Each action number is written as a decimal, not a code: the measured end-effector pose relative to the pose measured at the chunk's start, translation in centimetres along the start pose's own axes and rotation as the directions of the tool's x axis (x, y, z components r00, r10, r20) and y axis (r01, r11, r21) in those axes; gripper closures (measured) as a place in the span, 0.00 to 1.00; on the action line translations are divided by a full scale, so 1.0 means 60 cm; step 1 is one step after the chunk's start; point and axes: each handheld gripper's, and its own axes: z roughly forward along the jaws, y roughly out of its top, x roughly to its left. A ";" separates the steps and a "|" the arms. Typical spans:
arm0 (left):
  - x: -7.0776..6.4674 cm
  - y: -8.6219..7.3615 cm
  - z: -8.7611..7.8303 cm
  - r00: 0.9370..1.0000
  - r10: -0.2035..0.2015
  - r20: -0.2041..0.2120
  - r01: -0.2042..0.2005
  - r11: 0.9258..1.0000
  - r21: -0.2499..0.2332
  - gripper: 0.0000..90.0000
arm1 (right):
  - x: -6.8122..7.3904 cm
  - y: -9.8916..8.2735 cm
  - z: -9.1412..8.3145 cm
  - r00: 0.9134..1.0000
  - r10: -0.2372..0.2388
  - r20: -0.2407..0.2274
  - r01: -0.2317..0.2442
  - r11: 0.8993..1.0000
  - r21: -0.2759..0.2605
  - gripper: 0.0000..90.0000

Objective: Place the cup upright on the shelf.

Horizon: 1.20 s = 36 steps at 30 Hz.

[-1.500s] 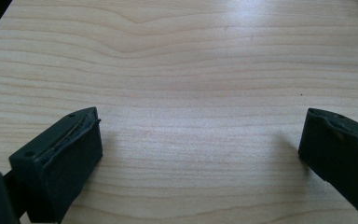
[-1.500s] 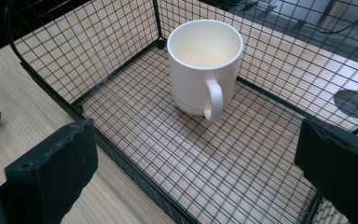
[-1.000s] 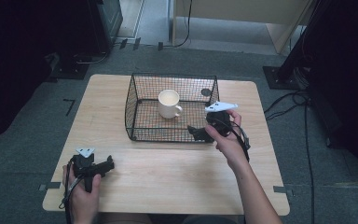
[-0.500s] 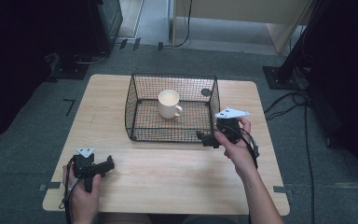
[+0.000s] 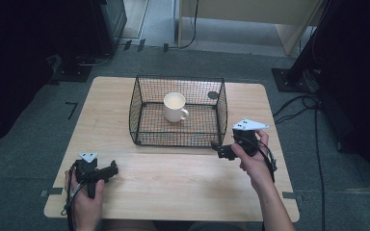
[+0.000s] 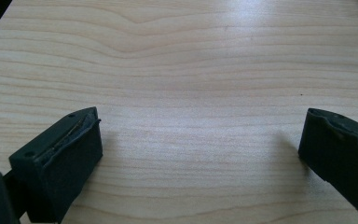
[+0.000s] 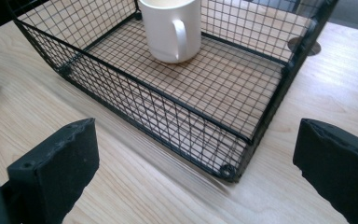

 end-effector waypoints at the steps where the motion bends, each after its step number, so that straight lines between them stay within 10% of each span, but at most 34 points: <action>1: 0.000 0.000 0.000 1.000 0.000 0.000 0.000 1.000 0.000 0.00 | -0.002 -0.004 -0.001 1.000 0.004 0.003 -0.004 1.000 0.000 0.00; 36: 0.000 0.000 0.000 1.000 0.002 0.000 -0.002 1.000 0.002 0.00 | -0.076 -0.133 -0.036 0.984 0.146 0.099 -0.149 0.988 0.027 0.00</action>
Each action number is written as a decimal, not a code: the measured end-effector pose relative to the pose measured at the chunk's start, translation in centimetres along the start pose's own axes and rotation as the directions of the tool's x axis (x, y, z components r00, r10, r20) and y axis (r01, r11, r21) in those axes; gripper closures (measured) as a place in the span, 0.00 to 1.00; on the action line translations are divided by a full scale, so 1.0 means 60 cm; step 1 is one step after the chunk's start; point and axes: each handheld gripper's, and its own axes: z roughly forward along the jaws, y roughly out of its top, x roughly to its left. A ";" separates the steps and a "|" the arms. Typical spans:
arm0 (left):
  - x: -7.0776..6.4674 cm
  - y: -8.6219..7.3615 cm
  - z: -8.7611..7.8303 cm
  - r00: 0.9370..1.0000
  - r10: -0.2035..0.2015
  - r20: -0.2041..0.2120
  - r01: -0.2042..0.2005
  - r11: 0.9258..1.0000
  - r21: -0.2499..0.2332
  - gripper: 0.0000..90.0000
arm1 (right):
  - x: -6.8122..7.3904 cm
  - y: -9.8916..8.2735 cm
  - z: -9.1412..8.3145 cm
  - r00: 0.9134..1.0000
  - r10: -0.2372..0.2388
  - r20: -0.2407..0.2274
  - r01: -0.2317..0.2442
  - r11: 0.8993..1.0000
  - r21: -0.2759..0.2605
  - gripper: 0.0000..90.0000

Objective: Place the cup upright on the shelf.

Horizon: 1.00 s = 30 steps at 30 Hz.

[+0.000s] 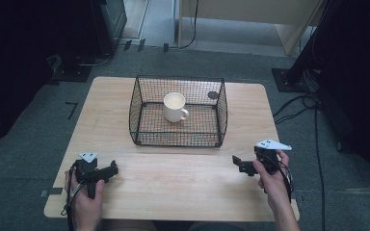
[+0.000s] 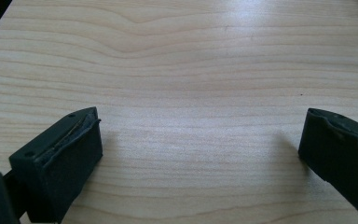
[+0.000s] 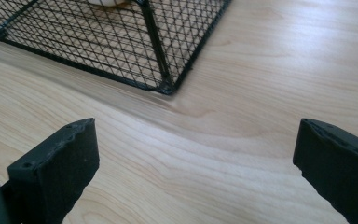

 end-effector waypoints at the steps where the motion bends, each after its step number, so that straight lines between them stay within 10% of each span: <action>1: 0.000 0.000 0.000 1.000 -0.001 0.000 0.001 1.000 0.000 0.00 | -0.002 -0.002 0.000 1.000 0.001 0.003 -0.001 1.000 0.001 0.00; 30: 0.000 0.000 0.000 1.000 -0.001 0.000 0.001 1.000 -0.001 0.00 | -0.067 -0.086 -0.029 0.990 0.094 0.101 -0.098 0.995 0.031 0.00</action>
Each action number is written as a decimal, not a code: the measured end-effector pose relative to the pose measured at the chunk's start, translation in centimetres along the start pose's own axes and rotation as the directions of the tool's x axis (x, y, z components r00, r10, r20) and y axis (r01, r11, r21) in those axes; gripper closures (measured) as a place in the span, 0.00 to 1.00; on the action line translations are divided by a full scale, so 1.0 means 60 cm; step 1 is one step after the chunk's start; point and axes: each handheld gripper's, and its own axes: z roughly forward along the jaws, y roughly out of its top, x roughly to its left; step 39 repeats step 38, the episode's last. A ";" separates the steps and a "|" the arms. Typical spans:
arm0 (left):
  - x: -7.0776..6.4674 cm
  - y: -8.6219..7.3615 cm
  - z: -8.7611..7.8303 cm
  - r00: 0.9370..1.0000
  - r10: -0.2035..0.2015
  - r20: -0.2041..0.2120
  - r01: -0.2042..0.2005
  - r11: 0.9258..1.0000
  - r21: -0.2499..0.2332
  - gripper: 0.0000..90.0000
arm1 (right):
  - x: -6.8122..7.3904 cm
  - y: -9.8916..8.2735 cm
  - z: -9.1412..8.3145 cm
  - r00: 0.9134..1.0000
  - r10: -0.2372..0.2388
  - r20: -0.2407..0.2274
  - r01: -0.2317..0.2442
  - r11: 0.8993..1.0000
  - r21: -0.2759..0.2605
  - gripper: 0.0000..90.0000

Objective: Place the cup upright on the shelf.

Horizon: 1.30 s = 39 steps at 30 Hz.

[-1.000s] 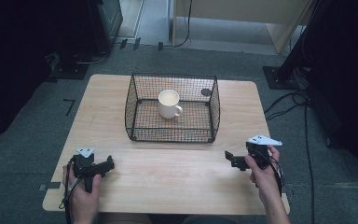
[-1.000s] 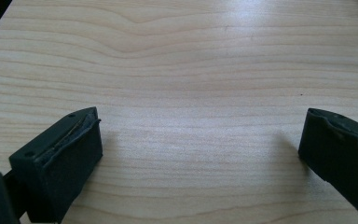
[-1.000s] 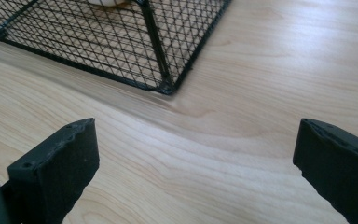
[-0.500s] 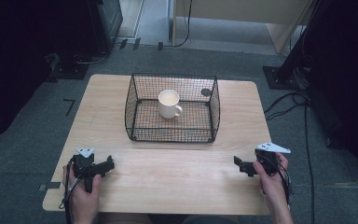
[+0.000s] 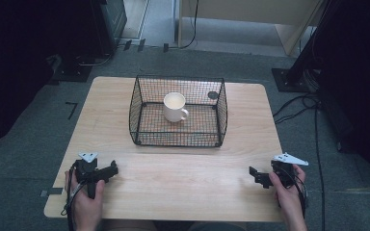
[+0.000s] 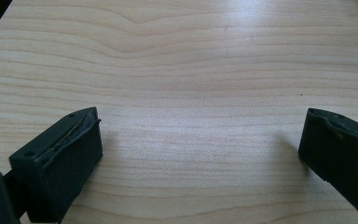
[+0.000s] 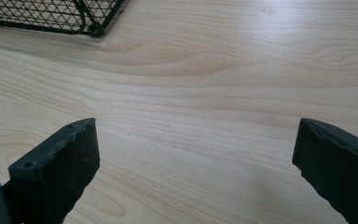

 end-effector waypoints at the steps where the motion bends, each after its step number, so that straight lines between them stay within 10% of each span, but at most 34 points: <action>1: 0.000 0.000 0.000 1.000 0.001 0.000 -0.001 1.000 0.001 0.00 | -0.002 -0.003 0.000 1.000 0.002 0.003 -0.002 1.000 0.004 0.00; 17: 0.000 0.000 0.000 1.000 0.001 0.000 -0.001 1.000 0.001 0.00 | -0.029 -0.047 -0.004 0.998 0.034 0.051 -0.036 0.998 0.045 0.00; 24: 0.000 0.000 0.000 1.000 0.000 0.001 0.000 1.000 0.001 0.00 | -0.019 -0.063 0.000 0.988 -0.058 0.142 0.054 0.998 0.033 0.00; 39: 0.000 0.000 0.000 1.000 0.000 0.000 0.000 1.000 0.001 0.00 | -0.019 -0.069 0.000 0.988 -0.064 0.138 0.062 0.998 0.014 0.00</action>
